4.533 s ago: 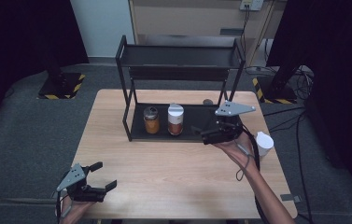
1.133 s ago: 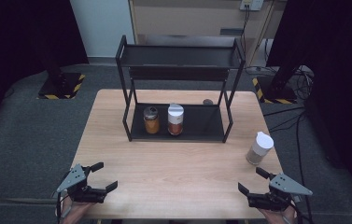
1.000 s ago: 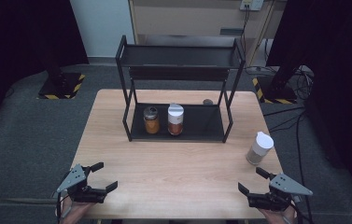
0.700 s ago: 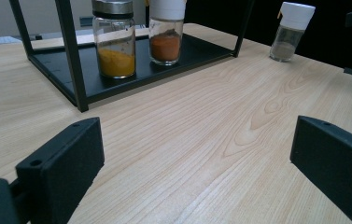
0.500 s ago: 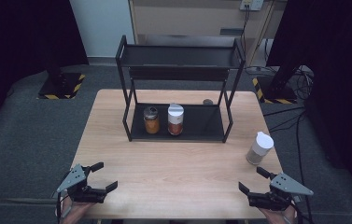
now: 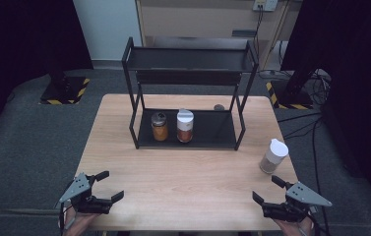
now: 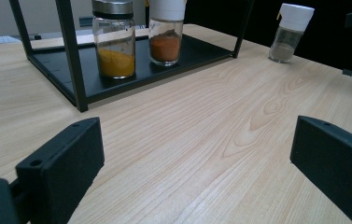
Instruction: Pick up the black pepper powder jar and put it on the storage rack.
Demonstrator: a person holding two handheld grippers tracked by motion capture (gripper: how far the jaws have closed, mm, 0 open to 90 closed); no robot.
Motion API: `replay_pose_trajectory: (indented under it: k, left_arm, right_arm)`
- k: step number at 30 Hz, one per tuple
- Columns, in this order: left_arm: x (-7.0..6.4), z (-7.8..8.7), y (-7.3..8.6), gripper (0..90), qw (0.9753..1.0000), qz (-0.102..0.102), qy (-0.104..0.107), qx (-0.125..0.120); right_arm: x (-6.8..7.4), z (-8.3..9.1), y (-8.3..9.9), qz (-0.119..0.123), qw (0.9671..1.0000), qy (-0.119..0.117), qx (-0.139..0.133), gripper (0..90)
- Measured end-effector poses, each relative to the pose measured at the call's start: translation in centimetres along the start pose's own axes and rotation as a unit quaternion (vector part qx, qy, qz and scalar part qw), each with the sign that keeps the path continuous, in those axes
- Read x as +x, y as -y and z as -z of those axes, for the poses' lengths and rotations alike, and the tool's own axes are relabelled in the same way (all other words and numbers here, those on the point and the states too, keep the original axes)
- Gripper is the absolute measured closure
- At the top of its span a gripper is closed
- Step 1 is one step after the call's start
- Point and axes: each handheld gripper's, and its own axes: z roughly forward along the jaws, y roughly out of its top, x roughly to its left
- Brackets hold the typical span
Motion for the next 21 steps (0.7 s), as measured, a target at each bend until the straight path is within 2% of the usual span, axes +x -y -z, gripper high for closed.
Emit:
replay_pose_trajectory:
  k: [11,17,21]
  left_arm:
    - [0.0,0.0,-0.1,1.8,1.0000,-0.002,0.000,0.003]
    - [0.0,0.0,-0.1,1.7,1.0000,0.000,-0.001,0.003]
    - [0.0,-0.1,-0.1,1.7,1.0000,0.000,-0.001,0.004]
  right_arm:
    - [0.5,0.5,-0.2,-0.001,0.9999,0.014,-0.007,6.7]
    - [1.3,0.8,-0.6,0.003,0.9994,0.033,-0.004,5.9]
    - [1.4,1.4,-1.0,-0.001,0.9988,0.048,-0.013,5.8]
